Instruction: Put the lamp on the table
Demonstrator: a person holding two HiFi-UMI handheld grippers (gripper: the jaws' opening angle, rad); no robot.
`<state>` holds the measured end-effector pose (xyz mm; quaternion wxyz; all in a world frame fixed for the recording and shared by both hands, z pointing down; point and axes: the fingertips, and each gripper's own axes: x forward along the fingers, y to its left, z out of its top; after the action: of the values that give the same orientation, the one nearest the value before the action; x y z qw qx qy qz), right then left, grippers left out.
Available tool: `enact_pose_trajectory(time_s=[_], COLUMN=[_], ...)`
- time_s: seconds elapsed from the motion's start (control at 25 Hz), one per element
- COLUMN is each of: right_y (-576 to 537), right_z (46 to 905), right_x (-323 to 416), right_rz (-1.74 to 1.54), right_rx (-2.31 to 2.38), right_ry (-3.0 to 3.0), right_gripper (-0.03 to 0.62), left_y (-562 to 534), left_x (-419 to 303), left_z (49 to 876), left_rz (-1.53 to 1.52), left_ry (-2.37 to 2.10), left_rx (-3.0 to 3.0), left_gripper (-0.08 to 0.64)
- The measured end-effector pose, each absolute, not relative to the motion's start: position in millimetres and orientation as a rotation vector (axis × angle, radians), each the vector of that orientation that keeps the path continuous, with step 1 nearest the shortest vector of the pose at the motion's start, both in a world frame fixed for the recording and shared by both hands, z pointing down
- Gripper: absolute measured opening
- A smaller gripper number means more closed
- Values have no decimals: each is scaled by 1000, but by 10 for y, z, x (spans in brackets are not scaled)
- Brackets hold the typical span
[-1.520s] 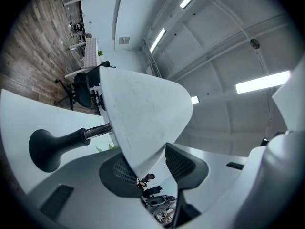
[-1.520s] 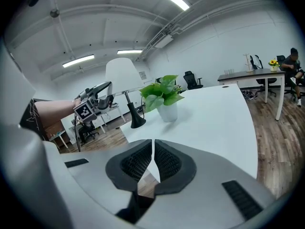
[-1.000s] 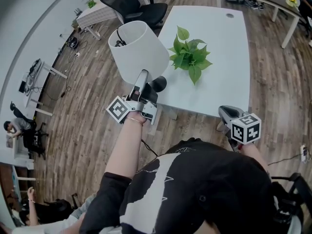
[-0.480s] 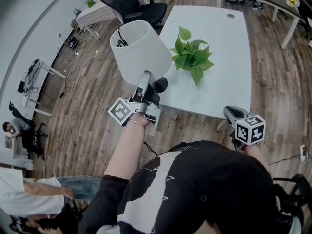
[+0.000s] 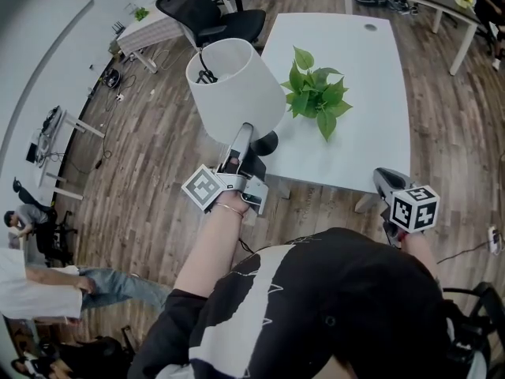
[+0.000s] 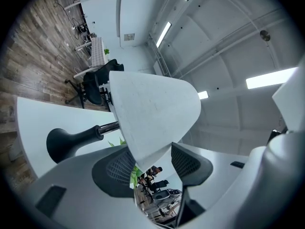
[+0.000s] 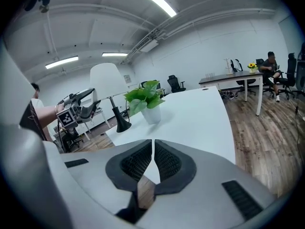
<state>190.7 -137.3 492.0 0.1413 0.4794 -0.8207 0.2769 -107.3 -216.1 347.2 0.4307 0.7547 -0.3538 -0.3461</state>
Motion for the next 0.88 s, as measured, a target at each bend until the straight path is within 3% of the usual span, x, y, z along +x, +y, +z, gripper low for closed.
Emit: enact_pose_trajectory(time_s=[0.4,0.88], right_y=[-1284,-1048], right_z=[4864,4857], right_x=[1572,1661], right_rz=[832,851], right_rx=[1400,1463], right_ry=[-2372,-2311], right_gripper=[29,29], left_y=[-2103,-2031], left_x=[-1157,-1230], left_z=[3537,3664], left_rz=[-846,-830], left_ry=[-854,-848], left_rx=[1822,1808], left_gripper=[242,242])
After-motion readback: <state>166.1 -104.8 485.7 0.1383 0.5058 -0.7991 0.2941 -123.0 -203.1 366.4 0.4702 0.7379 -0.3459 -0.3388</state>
